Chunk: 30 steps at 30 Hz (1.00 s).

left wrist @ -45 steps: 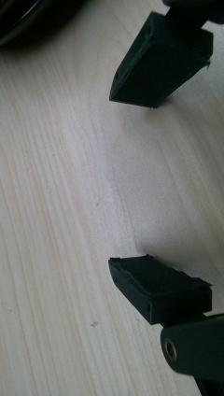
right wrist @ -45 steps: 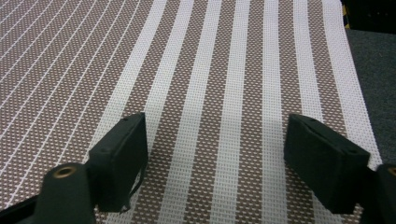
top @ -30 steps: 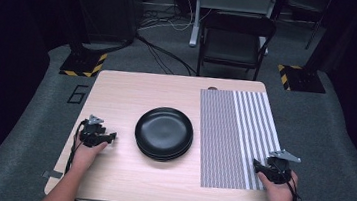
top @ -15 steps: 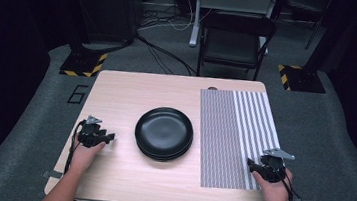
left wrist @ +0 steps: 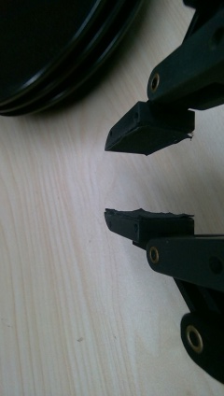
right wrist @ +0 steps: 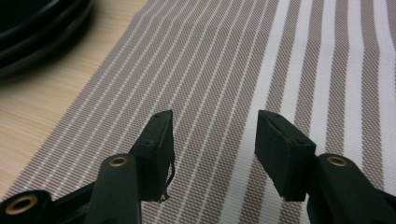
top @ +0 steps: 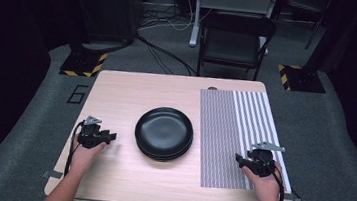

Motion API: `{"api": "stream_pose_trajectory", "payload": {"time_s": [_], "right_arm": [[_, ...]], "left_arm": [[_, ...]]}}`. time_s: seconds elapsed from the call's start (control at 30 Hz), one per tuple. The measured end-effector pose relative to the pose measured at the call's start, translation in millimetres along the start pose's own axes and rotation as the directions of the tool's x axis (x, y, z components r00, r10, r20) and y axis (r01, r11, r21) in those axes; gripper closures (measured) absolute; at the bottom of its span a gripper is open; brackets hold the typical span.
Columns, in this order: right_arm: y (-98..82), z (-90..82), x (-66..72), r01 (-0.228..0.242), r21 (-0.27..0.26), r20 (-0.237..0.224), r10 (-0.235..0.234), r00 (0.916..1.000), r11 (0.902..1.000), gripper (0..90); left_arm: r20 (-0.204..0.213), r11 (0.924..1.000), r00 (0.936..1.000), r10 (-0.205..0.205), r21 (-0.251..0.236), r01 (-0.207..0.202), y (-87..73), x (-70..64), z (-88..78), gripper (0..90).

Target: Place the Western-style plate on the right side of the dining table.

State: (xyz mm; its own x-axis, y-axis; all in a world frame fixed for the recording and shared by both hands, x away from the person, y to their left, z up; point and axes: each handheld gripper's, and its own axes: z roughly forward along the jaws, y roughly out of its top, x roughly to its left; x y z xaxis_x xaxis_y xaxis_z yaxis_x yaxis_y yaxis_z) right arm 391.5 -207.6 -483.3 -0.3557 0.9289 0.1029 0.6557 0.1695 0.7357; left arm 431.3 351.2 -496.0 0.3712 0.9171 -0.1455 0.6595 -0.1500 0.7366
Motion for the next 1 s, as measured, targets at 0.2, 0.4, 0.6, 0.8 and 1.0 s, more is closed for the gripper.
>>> {"api": "stream_pose_trajectory", "payload": {"time_s": [0.2,0.4,0.6,0.8,1.0], "right_arm": [[13.8,1.5,6.5,-0.002,-0.020,-0.021,0.001,0.9998,0.9998,48.3],[22.3,3.7,10.3,-0.032,-0.033,-0.055,0.030,0.9980,0.9989,48.8],[28.1,8.3,16.2,-0.036,-0.035,-0.061,0.033,0.9976,0.9987,49.5],[32.8,14.0,22.0,-0.047,-0.034,-0.072,0.044,0.9964,0.9983,48.4],[39.5,16.2,30.8,-0.046,-0.041,-0.080,0.042,0.9959,0.9981,47.0]], "left_arm": [[0.008,0.9992,0.9993,-0.037,-0.017,0.037,3.0,-1.7,-2.3,59.8],[0.028,0.9993,0.9992,-0.029,-0.021,0.030,10.7,-6.3,-4.9,58.3],[0.066,0.9995,0.9977,-0.017,-0.026,0.019,18.4,-12.5,-7.1,57.1],[0.080,0.9997,0.9968,0.001,-0.023,0.001,25.7,-22.3,-6.0,61.8],[0.099,0.9999,0.9951,-0.005,-0.014,0.006,31.5,-29.8,-1.2,65.3]]}}
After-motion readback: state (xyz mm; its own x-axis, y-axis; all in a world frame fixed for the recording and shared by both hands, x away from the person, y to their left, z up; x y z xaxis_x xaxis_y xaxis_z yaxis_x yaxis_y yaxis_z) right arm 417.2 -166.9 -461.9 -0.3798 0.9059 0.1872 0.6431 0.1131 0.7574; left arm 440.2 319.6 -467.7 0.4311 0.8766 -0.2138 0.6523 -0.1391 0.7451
